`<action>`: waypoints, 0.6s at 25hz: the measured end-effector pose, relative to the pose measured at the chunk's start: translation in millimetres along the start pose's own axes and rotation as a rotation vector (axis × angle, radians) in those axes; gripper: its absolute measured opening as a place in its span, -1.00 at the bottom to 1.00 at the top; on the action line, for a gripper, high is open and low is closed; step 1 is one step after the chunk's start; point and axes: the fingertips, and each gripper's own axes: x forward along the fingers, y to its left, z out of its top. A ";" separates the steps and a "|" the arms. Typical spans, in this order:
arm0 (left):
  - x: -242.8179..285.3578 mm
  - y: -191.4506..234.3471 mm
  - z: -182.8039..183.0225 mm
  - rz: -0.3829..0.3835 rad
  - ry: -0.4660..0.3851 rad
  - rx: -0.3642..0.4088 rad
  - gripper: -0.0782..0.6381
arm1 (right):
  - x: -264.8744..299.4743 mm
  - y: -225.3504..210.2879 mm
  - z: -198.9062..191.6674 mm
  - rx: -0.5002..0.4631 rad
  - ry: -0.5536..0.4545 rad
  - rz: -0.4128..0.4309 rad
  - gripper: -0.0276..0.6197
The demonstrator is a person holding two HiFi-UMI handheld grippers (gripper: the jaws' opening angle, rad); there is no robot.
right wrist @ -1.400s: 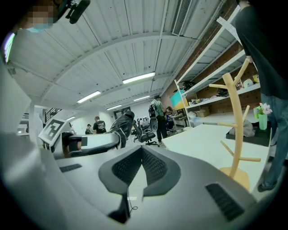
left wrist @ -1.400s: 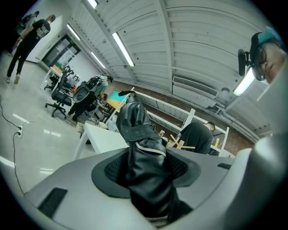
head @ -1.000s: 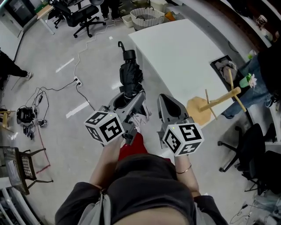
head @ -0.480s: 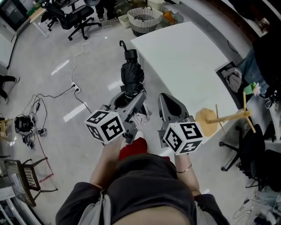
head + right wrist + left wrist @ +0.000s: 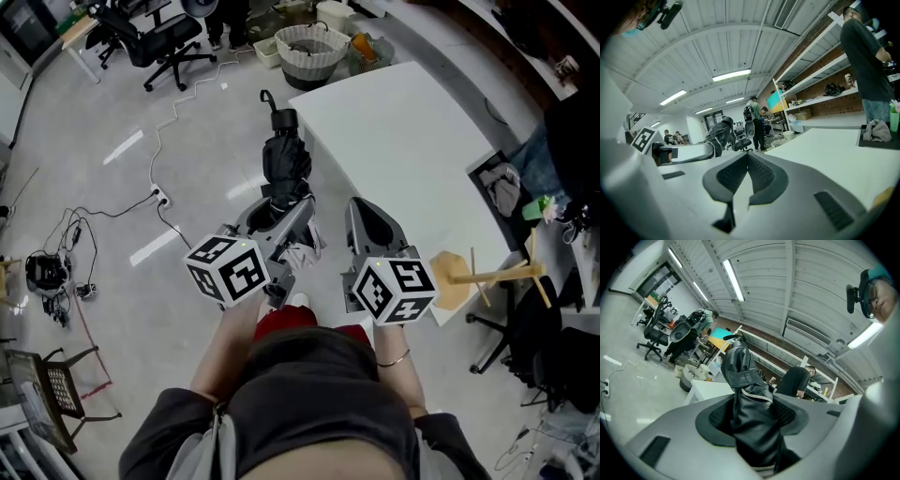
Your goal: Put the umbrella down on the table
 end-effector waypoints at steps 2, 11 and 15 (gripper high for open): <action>1.3 6.9 5.5 0.001 0.000 0.003 -0.18 | 5.4 -2.1 2.2 0.007 -0.004 -0.014 -0.86; 12.9 25.5 9.6 0.001 0.037 -0.006 -0.18 | 19.7 -17.0 3.9 0.037 -0.001 -0.060 -0.86; 19.6 32.7 8.7 0.006 0.046 -0.014 -0.18 | 23.1 -24.8 3.5 0.033 0.007 -0.075 -0.86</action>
